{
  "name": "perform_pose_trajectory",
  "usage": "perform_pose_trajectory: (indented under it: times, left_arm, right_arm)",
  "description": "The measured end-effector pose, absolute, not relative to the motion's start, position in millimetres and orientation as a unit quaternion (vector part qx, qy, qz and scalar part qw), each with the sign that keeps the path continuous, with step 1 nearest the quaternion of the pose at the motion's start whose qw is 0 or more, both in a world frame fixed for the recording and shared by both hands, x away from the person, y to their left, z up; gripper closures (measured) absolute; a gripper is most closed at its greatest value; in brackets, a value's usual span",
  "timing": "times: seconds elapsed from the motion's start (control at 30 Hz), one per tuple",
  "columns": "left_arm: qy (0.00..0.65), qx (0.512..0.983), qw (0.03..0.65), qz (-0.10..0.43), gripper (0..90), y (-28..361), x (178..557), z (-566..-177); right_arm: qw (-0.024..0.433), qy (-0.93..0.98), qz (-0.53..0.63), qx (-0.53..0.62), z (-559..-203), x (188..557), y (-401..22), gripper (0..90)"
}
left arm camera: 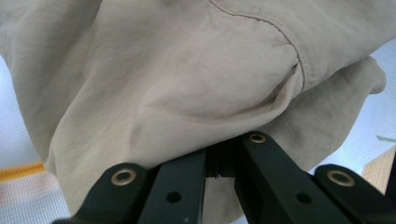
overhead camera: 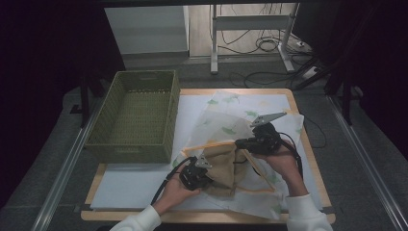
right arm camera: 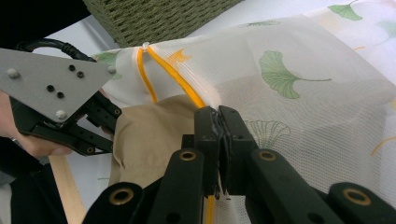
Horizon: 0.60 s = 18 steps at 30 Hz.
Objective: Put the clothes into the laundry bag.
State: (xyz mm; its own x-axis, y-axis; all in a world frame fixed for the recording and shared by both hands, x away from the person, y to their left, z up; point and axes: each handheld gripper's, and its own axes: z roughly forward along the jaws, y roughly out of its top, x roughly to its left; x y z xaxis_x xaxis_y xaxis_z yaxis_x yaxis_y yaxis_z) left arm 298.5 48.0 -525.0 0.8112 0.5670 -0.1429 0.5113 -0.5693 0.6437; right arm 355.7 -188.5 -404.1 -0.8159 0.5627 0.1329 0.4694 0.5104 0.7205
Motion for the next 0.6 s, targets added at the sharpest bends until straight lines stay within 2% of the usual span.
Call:
perform_pose_trajectory:
  times: [0.6]
  left_arm:
    - [0.316,0.881,0.350,0.043,90.0,33,317,-523]
  right_arm:
    - [0.056,0.868,0.393,0.299,-406,356,-188,85.2]
